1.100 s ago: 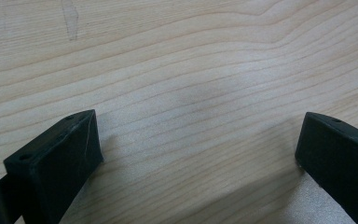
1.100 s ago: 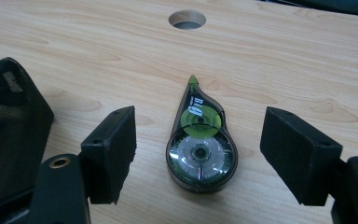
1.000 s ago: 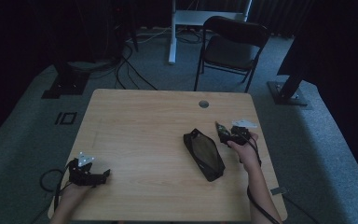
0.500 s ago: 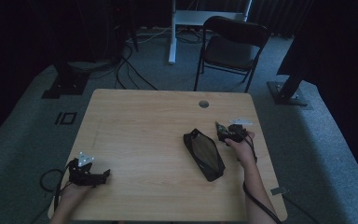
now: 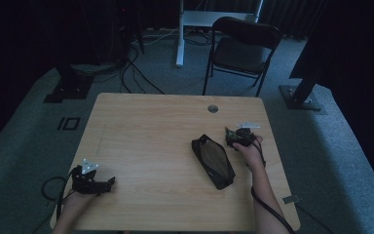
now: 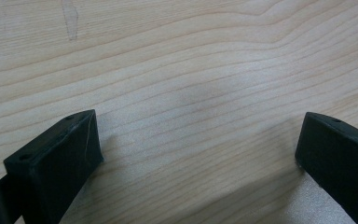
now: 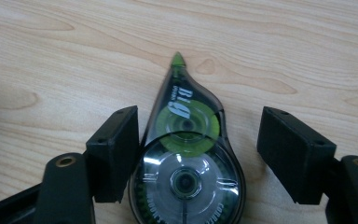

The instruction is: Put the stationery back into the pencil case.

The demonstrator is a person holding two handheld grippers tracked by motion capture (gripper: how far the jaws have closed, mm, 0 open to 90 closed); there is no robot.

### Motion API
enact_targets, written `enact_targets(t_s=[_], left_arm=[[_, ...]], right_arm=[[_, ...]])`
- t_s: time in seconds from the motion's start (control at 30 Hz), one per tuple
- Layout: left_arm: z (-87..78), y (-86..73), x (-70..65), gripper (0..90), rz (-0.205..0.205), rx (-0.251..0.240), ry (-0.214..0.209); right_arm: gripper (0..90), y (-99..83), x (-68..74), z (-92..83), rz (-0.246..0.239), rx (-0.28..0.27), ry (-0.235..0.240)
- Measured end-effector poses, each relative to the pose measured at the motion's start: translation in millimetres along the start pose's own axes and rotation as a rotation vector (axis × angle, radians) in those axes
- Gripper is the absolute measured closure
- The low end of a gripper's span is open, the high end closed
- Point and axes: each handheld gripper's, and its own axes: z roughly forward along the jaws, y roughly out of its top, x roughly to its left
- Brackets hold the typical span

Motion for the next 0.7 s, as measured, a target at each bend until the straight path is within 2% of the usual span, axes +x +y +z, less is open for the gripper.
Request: enact_targets(t_s=[0.2,0.4,0.6,0.7], left_arm=[[0.0,0.0,0.0,0.2,0.000,0.000,0.000],[0.0,0.0,0.0,0.2,0.000,0.000,0.000],[0.0,0.0,0.0,0.2,0.000,0.000,0.000],[0.0,0.0,0.0,0.2,0.000,0.001,0.000]], right_arm=[[31.7,2.2,0.3,2.6,0.006,0.004,0.003],[45.3,3.6,4.3,3.5,-0.011,-0.007,0.023],[48.2,6.4,7.9,1.3,-0.026,0.013,-0.004],[48.7,6.7,7.4,-0.5,-0.014,0.023,-0.001]])
